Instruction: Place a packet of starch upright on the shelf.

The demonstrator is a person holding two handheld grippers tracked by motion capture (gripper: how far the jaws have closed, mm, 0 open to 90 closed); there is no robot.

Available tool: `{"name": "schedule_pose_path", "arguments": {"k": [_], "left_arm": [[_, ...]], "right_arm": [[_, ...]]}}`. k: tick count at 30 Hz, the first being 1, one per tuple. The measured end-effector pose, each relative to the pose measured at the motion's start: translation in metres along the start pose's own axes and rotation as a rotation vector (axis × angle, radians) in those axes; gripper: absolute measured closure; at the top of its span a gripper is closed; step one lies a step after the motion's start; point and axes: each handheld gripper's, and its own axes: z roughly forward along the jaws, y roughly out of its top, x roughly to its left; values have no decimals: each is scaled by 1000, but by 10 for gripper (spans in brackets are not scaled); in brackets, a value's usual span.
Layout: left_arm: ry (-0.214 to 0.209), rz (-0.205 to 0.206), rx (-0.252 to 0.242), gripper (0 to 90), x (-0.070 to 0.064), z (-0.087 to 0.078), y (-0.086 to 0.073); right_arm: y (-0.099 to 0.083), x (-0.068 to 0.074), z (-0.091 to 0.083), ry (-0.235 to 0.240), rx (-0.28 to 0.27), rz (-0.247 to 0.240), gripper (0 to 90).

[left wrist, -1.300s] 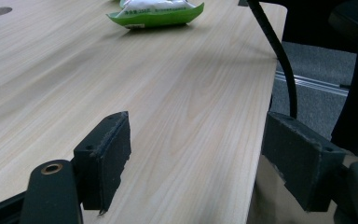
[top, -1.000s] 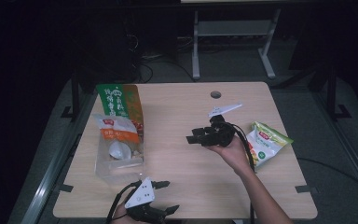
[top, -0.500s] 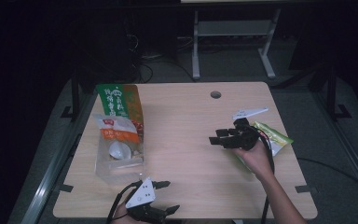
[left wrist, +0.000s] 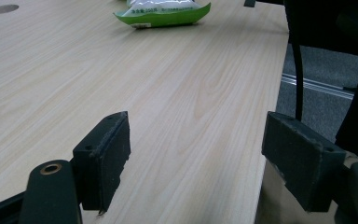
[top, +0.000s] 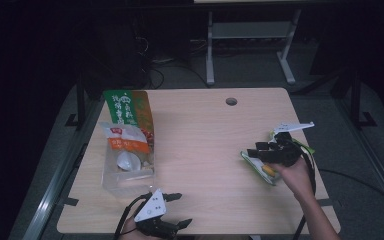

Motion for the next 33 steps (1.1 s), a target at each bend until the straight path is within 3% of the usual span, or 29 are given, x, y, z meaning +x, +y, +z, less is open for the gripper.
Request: {"name": "schedule_pose_path", "arguments": {"k": [19, 25, 33], "left_arm": [[-4, 2, 10, 233, -1, 2, -1], [-7, -1, 10, 231, 1, 3, -1], [-12, -8, 12, 231, 2, 2, -1]], "right_arm": [[-40, -32, -38, -145, -8, 76, 435], [-52, -39, -47, -217, 2, 77, 415], [-70, -52, -59, -286, -18, 138, 378]]}}
